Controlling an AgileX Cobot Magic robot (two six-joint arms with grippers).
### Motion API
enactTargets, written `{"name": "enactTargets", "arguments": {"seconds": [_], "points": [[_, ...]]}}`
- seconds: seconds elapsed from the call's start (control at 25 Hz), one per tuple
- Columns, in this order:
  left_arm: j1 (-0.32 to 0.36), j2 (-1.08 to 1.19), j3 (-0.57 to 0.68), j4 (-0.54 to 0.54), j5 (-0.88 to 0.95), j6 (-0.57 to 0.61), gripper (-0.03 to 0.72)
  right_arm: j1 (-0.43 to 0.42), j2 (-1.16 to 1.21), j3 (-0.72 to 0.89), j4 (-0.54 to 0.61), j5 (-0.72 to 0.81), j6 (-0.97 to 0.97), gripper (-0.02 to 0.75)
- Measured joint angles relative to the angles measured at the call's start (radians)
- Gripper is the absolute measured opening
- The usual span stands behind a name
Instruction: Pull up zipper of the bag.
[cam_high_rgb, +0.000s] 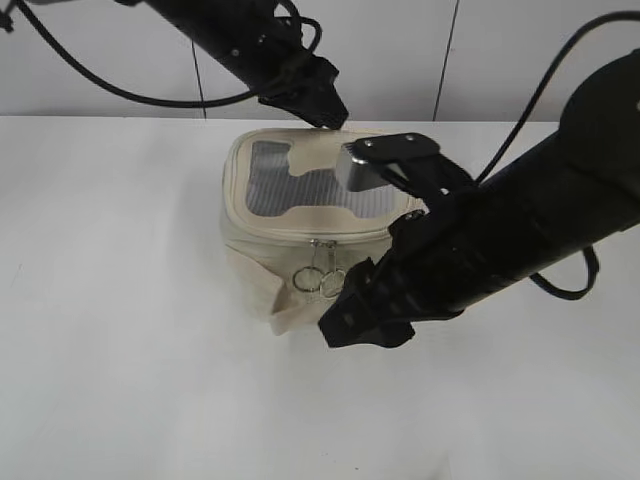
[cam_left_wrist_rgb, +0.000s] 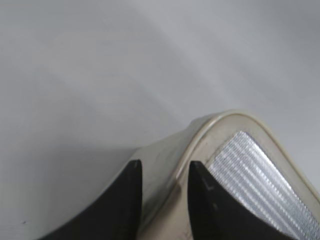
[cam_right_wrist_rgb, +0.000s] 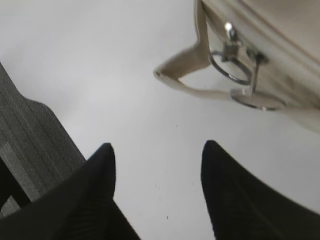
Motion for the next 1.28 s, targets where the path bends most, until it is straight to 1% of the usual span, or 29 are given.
{"name": "enactTargets", "arguments": {"seconds": [0.08,0.16,0.28,0.36,0.44,0.52,0.6,0.72,0.88,0.96,1.08,1.2,1.28], "points": [[0.006,-0.037,0.007,0.066,0.008,-0.048,0.240,0.000,-0.041,0.000,-0.084,0.029,0.141,0.444],[0.007,-0.085,0.037,0.106,0.003,-0.081,0.239,0.000,-0.095,0.002,-0.148,0.049,0.261,0.445],[0.007,-0.189,0.134,0.124,-0.027,-0.110,0.239,0.000,-0.186,0.025,-0.263,0.066,0.434,0.445],[0.007,-0.275,0.234,0.145,-0.057,-0.116,0.239,0.000,-0.255,0.046,-0.369,0.111,0.555,0.445],[0.007,-0.394,0.374,0.164,-0.092,-0.117,0.239,0.000,-0.341,0.065,-0.471,0.181,0.637,0.445],[0.007,-0.527,0.519,0.173,-0.146,-0.123,0.239,0.000,-0.429,0.083,-0.564,0.268,0.686,0.445],[0.007,-0.678,0.682,0.177,-0.187,-0.153,0.239,0.000,-0.527,0.098,-0.630,0.347,0.715,0.445],[0.007,-0.958,0.894,0.211,-0.206,-0.213,0.239,0.000,-0.688,0.106,-0.691,0.470,0.731,0.445],[0.007,-1.334,1.119,0.363,-0.174,-0.387,0.239,0.000,-0.907,0.107,-0.761,0.639,0.735,0.445],[0.007,-1.553,1.190,0.449,-0.108,-0.474,0.239,0.000,-1.004,0.110,-0.802,0.697,0.735,0.445],[0.006,-1.790,1.258,0.579,0.015,-0.563,0.239,0.000,-1.140,0.127,-0.828,0.717,0.736,0.445],[0.006,-1.983,1.297,0.675,0.129,-0.585,0.256,0.000,-1.255,0.174,-0.837,0.722,0.736,0.445],[0.006,-2.081,1.320,0.703,0.167,-0.588,0.297,0.000,-1.313,0.225,-0.838,0.723,0.736,0.451]]}}
